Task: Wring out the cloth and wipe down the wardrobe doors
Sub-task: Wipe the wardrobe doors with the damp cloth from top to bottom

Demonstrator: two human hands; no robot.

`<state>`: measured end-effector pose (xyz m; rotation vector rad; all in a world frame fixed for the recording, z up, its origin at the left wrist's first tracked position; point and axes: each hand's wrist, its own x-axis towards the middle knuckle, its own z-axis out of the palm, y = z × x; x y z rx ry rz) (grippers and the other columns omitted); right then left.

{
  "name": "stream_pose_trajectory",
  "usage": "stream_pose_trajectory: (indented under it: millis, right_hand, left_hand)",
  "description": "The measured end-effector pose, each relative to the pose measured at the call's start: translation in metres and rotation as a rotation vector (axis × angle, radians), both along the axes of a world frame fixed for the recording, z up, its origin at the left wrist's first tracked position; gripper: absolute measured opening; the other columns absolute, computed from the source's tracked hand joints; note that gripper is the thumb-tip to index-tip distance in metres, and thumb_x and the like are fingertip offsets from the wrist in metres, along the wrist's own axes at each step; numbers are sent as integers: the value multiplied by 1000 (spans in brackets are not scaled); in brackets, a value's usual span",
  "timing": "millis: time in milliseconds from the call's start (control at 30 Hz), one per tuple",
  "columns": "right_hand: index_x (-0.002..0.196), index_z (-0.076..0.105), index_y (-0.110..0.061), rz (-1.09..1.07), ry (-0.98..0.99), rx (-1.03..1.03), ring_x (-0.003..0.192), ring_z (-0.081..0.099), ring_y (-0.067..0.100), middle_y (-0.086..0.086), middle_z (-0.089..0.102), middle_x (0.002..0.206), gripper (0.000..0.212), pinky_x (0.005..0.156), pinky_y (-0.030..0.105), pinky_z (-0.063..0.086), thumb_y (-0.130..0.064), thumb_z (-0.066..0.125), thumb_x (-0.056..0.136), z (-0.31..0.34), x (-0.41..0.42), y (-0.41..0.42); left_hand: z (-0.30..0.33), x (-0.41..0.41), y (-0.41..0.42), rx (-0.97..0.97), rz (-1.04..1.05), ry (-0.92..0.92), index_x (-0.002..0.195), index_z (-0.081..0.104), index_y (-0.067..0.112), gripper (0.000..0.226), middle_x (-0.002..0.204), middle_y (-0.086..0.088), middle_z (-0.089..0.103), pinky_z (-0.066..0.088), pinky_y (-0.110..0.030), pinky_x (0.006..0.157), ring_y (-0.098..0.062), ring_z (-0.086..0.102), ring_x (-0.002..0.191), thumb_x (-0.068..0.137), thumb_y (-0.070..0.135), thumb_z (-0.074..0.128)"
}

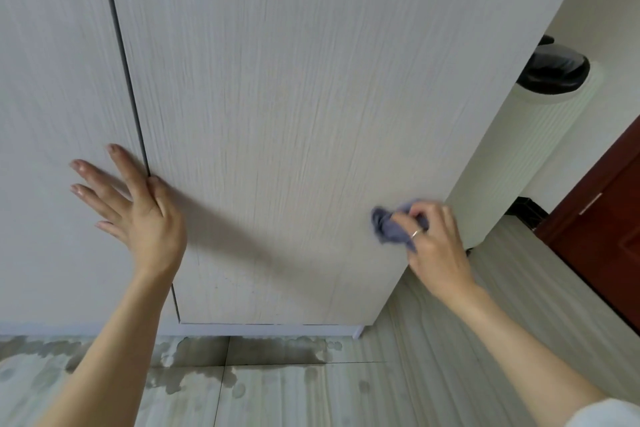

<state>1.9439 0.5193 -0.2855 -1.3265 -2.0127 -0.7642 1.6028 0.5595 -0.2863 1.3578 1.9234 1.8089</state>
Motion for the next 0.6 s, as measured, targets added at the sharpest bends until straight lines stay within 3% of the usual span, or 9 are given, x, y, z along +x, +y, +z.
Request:
stream_pose_trajectory:
  millis: [67, 133, 200, 300, 400, 467, 533, 600]
  right_hand:
    - [110, 51, -17, -13, 144, 96, 91, 40, 30, 6, 39, 105, 62, 71, 47, 47, 17, 67, 60, 28, -1, 5]
    - [111, 57, -13, -40, 258, 169, 94, 39, 28, 5, 39, 107, 53, 78, 38, 44, 13, 68, 66, 43, -6, 7]
    - [108, 63, -8, -63, 365, 207, 96, 39, 26, 4, 39, 108, 45, 82, 23, 35, 11, 67, 68, 35, -13, 9]
    - [102, 66, -3, -82, 495, 232, 95, 41, 26, 6, 40, 103, 40, 85, 17, 31, 14, 69, 65, -6, -23, 10]
    - [92, 66, -1, -138, 639, 110, 90, 49, 31, 7, 43, 97, 36, 79, 23, 36, 17, 72, 61, -72, -35, 3]
    - [91, 63, -1, -211, 881, -46, 88, 54, 35, 6, 45, 95, 33, 74, 21, 36, 16, 72, 64, -107, -49, -2]
    - [93, 60, -2, -296, 1148, -148, 91, 55, 34, 7, 48, 96, 29, 70, 18, 35, 10, 71, 70, -121, -60, -5]
    - [96, 57, -5, -267, 1279, -136, 92, 54, 28, 14, 53, 101, 28, 66, 10, 36, 8, 69, 74, -114, -67, -2]
  left_hand:
    - [-2, 1, 0, 11, -4, 8, 150, -1, 29, 56, 156, -12, -19, -6, -64, 106, -36, -20, 141, 101, 18, 22]
    - [-4, 1, 1, 20, -3, 18, 151, -1, 27, 56, 156, -14, -18, -7, -64, 106, -37, -20, 141, 100, 19, 21]
    - [-7, 0, 1, 15, -2, 27, 151, -1, 25, 55, 155, -15, -17, -7, -64, 106, -38, -19, 141, 100, 21, 21]
    - [-9, 0, 2, 16, -8, 41, 151, -1, 25, 55, 155, -15, -18, -7, -64, 106, -38, -20, 141, 101, 22, 21]
    - [-13, -5, 3, 16, -12, 49, 151, -1, 25, 55, 156, -14, -18, -7, -65, 106, -37, -20, 141, 101, 22, 23]
    - [-16, -6, 5, 15, -9, 62, 151, -1, 25, 56, 156, -13, -18, -7, -65, 106, -36, -20, 141, 101, 23, 24]
    - [-17, -7, 5, 18, -14, 68, 151, 0, 25, 55, 156, -14, -17, -6, -65, 106, -36, -20, 141, 101, 23, 23]
    - [-18, -8, 6, 17, -6, 69, 151, 0, 25, 55, 156, -15, -17, -5, -67, 106, -37, -19, 141, 101, 24, 23]
